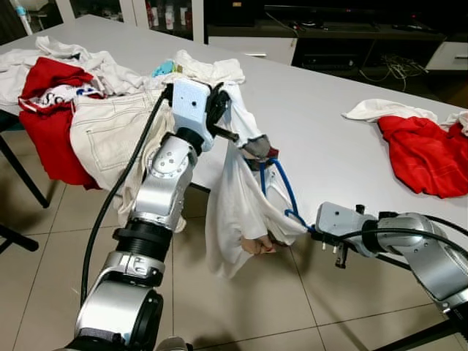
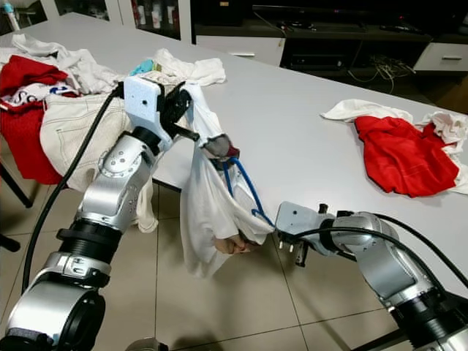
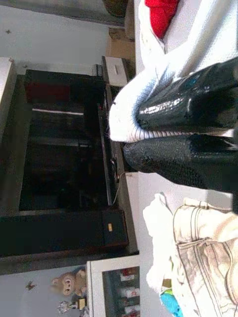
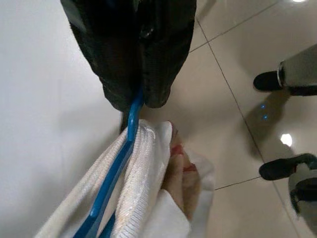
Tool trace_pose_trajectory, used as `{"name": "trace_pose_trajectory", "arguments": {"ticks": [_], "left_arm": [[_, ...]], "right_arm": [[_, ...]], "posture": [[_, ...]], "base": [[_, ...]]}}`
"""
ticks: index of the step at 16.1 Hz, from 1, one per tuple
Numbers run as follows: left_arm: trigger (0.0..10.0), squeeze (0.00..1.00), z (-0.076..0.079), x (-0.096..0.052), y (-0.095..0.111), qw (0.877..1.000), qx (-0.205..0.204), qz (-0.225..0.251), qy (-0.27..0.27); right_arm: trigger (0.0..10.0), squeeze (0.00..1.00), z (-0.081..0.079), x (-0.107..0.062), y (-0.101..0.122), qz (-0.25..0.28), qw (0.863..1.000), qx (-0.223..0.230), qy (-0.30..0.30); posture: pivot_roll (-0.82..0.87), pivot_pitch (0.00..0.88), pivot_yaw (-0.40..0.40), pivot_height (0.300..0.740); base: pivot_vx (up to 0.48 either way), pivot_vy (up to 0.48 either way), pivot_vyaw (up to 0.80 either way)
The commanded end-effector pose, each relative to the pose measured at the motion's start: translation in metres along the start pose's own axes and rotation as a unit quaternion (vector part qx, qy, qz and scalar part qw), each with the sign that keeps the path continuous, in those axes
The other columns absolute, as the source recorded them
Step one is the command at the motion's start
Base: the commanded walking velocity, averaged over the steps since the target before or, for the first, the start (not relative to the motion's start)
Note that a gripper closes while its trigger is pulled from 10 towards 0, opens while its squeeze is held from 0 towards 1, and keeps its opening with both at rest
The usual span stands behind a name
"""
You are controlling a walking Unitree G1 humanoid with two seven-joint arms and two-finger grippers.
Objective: Hang hanger
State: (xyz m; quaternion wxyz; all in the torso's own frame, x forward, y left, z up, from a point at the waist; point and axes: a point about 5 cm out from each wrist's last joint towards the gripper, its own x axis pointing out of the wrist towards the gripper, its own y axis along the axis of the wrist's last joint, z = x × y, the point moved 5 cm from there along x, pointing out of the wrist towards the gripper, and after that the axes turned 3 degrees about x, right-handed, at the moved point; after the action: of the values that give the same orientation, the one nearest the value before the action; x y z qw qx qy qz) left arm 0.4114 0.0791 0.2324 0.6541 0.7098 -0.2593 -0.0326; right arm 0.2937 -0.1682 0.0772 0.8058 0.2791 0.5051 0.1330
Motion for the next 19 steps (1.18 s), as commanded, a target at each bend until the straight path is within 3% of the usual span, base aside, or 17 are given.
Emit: {"name": "trace_pose_trajectory", "arguments": {"ticks": [1, 2, 3, 5, 6, 11, 15, 19], "left_arm": [[10.0, 0.00, -0.013, 0.006, 0.032, 0.999, -0.001, 0.052, 0.012], [7.0, 0.00, -0.003, 0.000, 0.019, 0.998, -0.004, 0.036, -0.048], [7.0, 0.00, 0.000, -0.002, 0.016, 0.997, -0.006, 0.031, -0.065], [1.5, 0.00, 0.009, -0.018, -0.011, 0.990, 0.063, -0.012, -0.124], [0.0, 0.00, 0.003, -0.024, -0.023, 0.990, 0.076, -0.032, -0.116], [0.0, 0.00, -0.021, -0.024, -0.026, 0.994, 0.078, -0.037, -0.060], [0.0, 0.00, -0.034, -0.023, -0.025, 0.995, 0.087, -0.038, -0.031], [0.0, 0.00, -0.043, -0.034, -0.045, 0.992, 0.096, -0.077, -0.010]], "right_arm": [[0.0, 0.00, -0.007, -0.002, -0.003, -0.019, 0.999, -0.025, 0.025], [0.0, 0.00, -0.004, -0.006, 0.006, -0.007, 0.999, -0.042, 0.024], [0.0, 0.00, -0.004, -0.007, 0.008, -0.004, 0.999, -0.045, 0.024], [0.0, 0.00, 0.001, -0.014, 0.010, 0.001, 0.998, -0.060, 0.021], [0.0, 0.00, -0.002, -0.020, 0.008, 0.000, 0.997, -0.074, 0.035], [0.0, 0.00, -0.023, -0.036, 0.000, -0.003, 0.989, -0.104, 0.106], [0.0, 0.00, -0.022, -0.038, -0.001, 0.004, 0.989, -0.104, 0.104], [0.0, 0.00, -0.015, -0.049, 0.003, 0.028, 0.991, -0.086, 0.097]], "posture": [[-0.03, 0.000, -0.037, 0.740], [-0.03, 0.000, -0.037, 0.740], [-0.03, 0.000, -0.037, 0.740], [-0.03, 0.000, -0.038, 0.740], [-0.03, 0.000, -0.038, 0.740], [-0.02, 0.000, -0.040, 0.740], [-0.02, 0.000, -0.040, 0.740], [-0.02, 0.000, -0.033, 0.740]], "base": [[0.000, 0.000, 0.00], [0.000, 0.000, 0.00], [0.000, 0.000, 0.00], [0.000, 0.000, 0.00], [0.000, 0.000, 0.00], [0.000, 0.000, 0.00], [0.000, 0.000, 0.00], [0.000, 0.000, 0.00]]}}
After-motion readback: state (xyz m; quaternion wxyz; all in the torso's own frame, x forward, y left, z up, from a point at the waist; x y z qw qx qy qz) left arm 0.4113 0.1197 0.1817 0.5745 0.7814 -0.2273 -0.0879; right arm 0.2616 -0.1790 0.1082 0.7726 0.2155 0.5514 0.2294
